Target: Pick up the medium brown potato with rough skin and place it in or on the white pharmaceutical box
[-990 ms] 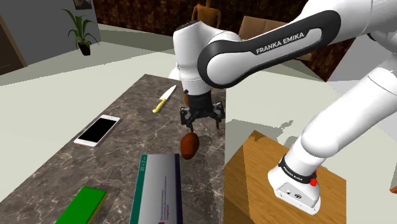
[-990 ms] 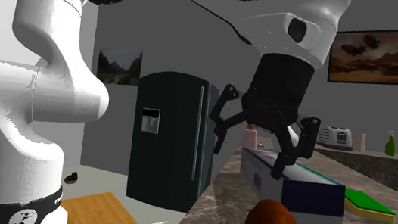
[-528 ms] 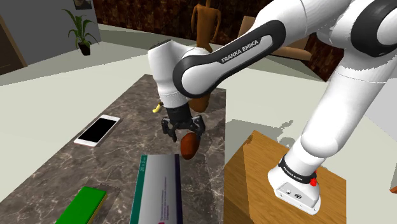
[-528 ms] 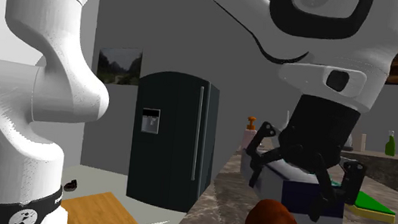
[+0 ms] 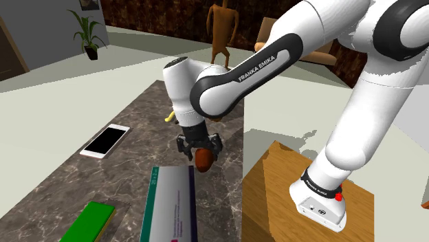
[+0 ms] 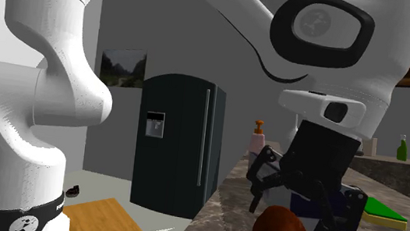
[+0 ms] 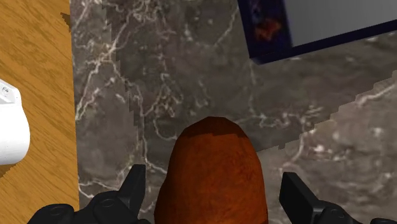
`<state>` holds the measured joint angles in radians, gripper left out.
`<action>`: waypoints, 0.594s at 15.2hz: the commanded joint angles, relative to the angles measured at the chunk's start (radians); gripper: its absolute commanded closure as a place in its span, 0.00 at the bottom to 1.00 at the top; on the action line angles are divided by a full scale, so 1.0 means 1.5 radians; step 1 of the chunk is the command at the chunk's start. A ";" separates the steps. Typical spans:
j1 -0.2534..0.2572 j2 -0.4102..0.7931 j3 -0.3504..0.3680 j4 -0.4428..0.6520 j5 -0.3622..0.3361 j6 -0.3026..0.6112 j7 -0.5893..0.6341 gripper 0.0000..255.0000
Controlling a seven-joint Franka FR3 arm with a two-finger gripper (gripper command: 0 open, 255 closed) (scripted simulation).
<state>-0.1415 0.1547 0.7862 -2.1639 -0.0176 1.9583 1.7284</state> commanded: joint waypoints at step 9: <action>0.000 0.000 0.000 -0.002 0.000 0.002 0.000 1.00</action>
<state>-0.1417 0.1544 0.7863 -2.1662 -0.0174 1.9613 1.7277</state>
